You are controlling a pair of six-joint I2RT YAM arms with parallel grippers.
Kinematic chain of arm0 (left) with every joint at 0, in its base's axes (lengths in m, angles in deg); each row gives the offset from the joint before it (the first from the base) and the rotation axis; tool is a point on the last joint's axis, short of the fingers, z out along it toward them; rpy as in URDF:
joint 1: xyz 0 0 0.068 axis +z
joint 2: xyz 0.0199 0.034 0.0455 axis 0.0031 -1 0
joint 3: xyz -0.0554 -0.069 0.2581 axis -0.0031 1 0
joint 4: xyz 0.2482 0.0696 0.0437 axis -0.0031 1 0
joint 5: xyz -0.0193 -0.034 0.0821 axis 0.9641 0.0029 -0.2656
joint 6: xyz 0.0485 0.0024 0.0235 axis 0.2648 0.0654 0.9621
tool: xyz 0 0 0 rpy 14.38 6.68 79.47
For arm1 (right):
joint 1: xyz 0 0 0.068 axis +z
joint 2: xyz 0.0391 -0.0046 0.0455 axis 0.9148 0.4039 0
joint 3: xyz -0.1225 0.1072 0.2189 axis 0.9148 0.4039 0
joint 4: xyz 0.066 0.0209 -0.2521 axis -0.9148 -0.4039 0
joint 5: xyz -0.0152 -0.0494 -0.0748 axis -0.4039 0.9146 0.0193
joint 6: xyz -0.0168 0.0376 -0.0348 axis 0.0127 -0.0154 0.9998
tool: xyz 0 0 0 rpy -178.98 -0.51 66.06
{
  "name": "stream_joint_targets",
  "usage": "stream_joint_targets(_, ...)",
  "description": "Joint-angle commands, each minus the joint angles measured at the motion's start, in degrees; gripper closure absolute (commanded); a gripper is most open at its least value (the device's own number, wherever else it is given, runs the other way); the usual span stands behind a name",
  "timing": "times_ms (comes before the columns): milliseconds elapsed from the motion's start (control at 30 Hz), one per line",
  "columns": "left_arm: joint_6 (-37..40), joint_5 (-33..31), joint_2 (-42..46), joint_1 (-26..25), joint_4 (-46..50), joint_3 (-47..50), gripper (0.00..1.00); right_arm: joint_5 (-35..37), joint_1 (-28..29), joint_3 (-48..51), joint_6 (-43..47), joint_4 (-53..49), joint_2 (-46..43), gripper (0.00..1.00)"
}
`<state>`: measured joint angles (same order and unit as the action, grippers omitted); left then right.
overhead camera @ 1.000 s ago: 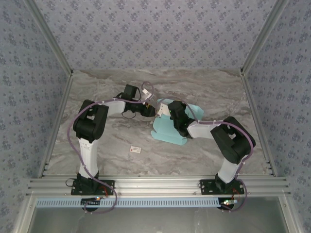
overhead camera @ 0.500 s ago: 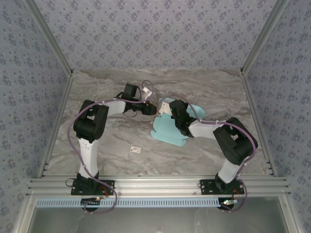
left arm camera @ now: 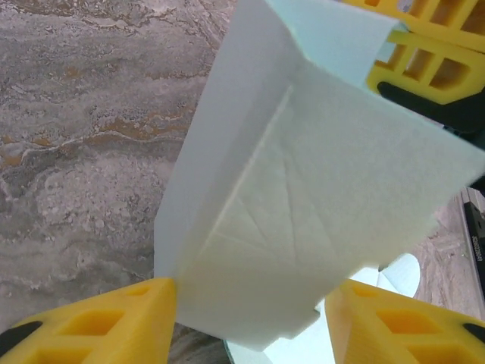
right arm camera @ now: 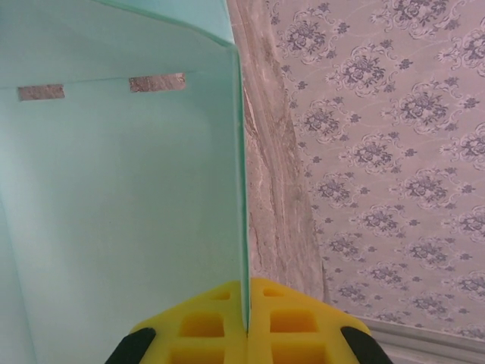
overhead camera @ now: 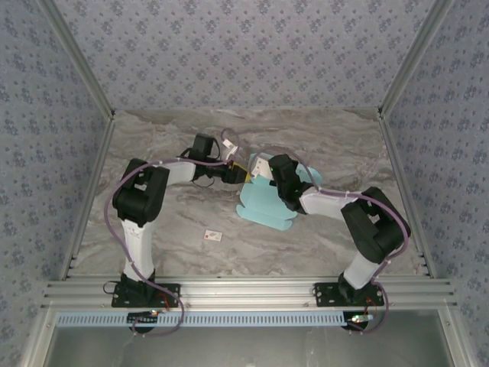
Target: Fold the paper box
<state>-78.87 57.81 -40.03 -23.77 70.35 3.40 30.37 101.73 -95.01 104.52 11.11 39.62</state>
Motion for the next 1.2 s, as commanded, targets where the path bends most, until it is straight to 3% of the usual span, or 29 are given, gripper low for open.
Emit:
stream_joint_targets(0,-0.2,-0.2,3.8,0.1,-3.8,0.7,0.38,-2.4,-0.6,-2.2,-3.7,-3.6,-1.8,1.0)
stream_joint_targets(233,-0.3,-3.2,2.9,-0.1,-3.9,-1.3,0.34,-3.3,-0.7,-2.6,-4.5,-5.0,-2.0,1.0)
stream_joint_targets(433,0.9,-5.7,1.1,-0.4,-0.8,-5.0,0.41,-3.9,-0.7,-2.8,-5.0,-5.6,-2.2,1.0)
stream_joint_targets(567,1.3,-6.1,0.7,-0.4,0.1,-6.2,0.51,-3.9,-0.8,-3.1,-5.0,-5.9,-2.1,1.0)
stream_joint_targets(833,4.2,-8.6,1.9,-0.4,2.1,-6.0,0.81,-4.1,-1.2,-4.0,-6.9,-7.7,-3.2,0.99)
stream_joint_targets(1000,8.5,-9.3,3.3,-0.4,4.0,-5.9,1.0,-4.0,-1.7,-5.4,-10.2,-11.6,-4.5,0.87)
stream_joint_targets(1167,13.3,-9.1,4.5,0.0,6.5,-5.9,1.0,-7.6,-3.3,-6.6,-12.7,-18.1,-6.9,0.73)
